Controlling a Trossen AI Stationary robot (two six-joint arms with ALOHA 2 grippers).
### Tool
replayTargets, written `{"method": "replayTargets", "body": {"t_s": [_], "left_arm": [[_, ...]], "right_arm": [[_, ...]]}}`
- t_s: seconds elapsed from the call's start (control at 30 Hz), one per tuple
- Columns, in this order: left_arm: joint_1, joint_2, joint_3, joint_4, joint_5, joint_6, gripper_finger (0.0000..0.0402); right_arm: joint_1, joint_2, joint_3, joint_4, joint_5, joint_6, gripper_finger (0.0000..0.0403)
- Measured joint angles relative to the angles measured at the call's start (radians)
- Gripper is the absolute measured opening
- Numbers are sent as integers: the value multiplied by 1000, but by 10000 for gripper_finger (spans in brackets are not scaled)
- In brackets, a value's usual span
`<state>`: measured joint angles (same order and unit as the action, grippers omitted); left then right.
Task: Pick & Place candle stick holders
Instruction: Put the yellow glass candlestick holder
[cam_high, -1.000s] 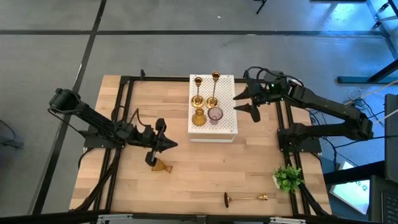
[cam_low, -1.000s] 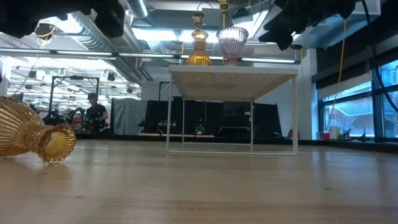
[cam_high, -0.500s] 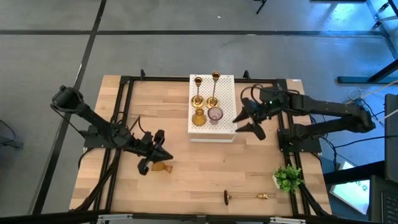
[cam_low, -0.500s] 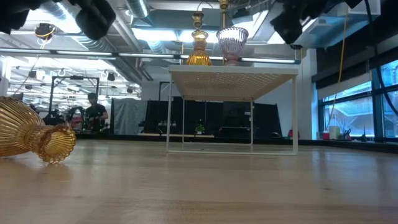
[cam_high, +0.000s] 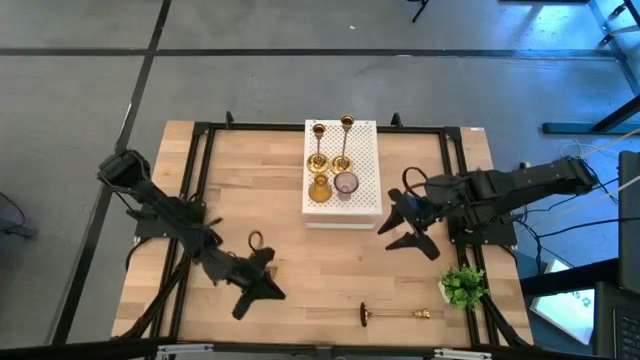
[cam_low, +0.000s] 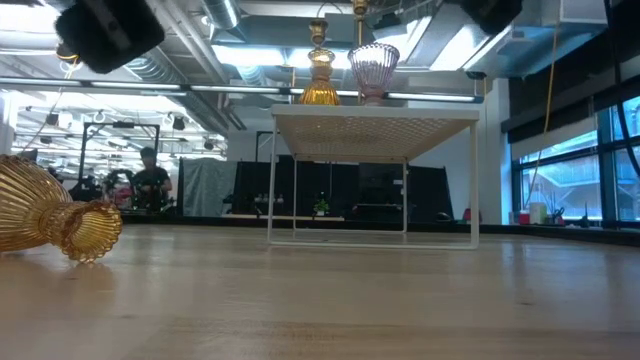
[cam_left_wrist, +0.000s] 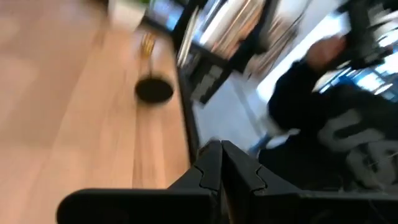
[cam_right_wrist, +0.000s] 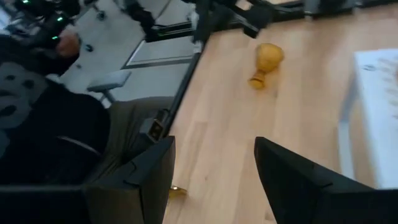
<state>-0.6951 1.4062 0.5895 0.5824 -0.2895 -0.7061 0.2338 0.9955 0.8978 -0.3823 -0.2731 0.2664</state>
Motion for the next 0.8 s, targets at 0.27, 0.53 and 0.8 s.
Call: {"method": "replayTargets", "body": {"t_s": [0.27, 0.53, 0.8], "left_arm": [[-51, 3, 256, -565, 4, -178, 2], [-158, 2, 295, -873, -48, -516, 2], [-328, -4, 294, -1208, -307, -892, 2]], "right_arm": [[38, 0, 0, 30, 4, -8, 222], [83, 1, 0, 29, 4, -8, 222], [93, 1, 0, 28, 10, -20, 222]]}}
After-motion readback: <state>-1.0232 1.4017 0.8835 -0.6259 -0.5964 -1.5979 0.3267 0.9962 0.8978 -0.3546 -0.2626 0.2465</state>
